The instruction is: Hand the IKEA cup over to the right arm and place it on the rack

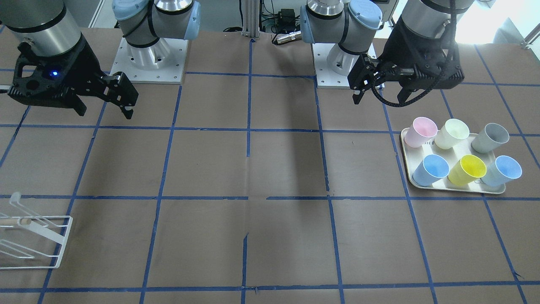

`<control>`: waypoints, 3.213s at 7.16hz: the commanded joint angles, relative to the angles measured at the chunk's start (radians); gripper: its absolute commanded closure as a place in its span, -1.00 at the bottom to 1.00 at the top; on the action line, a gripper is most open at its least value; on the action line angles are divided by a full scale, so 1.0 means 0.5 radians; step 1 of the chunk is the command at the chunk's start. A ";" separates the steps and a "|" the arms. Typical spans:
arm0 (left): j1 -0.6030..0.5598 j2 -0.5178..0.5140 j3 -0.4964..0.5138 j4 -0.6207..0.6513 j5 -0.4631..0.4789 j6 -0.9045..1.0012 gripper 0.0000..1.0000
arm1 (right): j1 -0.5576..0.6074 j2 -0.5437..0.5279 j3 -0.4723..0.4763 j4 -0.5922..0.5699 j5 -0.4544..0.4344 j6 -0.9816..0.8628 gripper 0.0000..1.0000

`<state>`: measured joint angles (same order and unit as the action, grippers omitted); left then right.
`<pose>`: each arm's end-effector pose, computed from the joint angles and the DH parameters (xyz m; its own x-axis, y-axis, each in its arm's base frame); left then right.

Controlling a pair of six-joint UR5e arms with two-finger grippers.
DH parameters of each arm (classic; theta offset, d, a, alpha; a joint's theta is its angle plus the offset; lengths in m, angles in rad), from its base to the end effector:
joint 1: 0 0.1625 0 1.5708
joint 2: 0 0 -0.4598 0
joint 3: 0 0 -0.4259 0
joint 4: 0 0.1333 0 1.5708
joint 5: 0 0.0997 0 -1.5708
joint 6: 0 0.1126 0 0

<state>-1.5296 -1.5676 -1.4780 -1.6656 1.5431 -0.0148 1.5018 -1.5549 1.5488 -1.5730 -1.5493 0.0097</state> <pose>-0.1148 -0.5275 0.5507 -0.9981 -0.0559 0.0277 -0.0560 0.9984 -0.0008 0.0986 -0.5419 0.5131 -0.9967 0.0784 -0.0216 0.0786 0.9969 -0.0081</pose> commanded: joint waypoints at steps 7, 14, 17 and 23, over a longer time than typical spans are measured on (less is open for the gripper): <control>0.683 0.025 -0.169 -0.087 0.102 1.113 -1.00 | -0.003 -0.001 0.001 0.008 0.000 -0.001 -1.00; 1.139 -0.479 -0.596 1.014 0.083 2.159 -1.00 | 0.000 -0.001 0.004 0.008 0.000 0.002 -1.00; 1.132 -0.583 -0.784 1.426 0.055 2.186 -1.00 | 0.000 0.002 0.004 0.011 0.000 0.002 -1.00; 1.132 -0.577 -0.839 1.362 0.083 2.171 -0.99 | -0.003 0.002 0.001 0.011 0.000 -0.001 -1.00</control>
<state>-0.9641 -1.8566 -1.8928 -0.9801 1.5799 1.0719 1.5003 -1.5540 1.5495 -1.5677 -1.5493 0.0092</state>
